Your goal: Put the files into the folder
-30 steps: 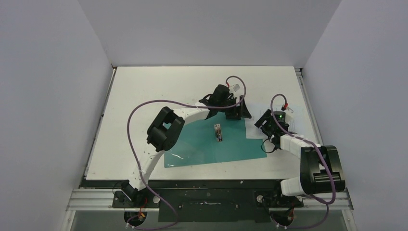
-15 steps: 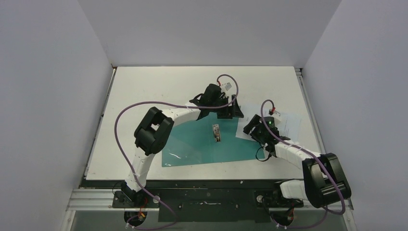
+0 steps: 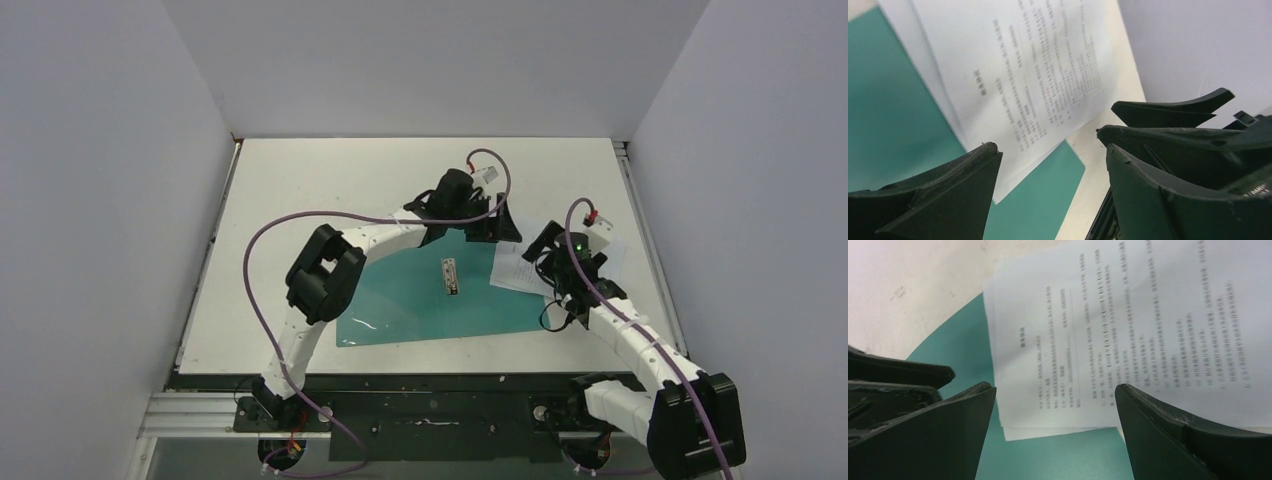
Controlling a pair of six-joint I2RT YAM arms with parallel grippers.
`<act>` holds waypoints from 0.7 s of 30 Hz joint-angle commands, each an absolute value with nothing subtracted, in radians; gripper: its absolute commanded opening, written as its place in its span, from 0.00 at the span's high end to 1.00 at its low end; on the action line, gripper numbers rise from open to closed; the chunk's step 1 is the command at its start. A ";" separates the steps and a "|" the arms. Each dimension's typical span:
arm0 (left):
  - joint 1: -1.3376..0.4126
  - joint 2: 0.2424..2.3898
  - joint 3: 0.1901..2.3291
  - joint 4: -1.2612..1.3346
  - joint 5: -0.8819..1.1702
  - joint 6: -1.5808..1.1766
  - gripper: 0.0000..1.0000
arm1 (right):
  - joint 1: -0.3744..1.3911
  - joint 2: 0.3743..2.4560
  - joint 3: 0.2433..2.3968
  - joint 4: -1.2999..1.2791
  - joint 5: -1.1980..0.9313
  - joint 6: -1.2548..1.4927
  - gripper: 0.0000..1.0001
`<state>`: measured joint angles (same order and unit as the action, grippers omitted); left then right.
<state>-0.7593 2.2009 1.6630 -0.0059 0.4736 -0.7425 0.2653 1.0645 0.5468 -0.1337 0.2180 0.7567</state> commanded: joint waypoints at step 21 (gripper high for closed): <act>-0.753 2.580 2.236 -0.166 0.435 -0.699 0.24 | -0.086 1.179 0.566 -0.102 0.366 0.755 0.10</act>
<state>-0.7639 2.5622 2.1632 -0.1467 0.4755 -0.7277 -0.0467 1.1423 0.5545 -0.1684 0.3225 0.7425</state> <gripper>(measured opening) 0.760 0.899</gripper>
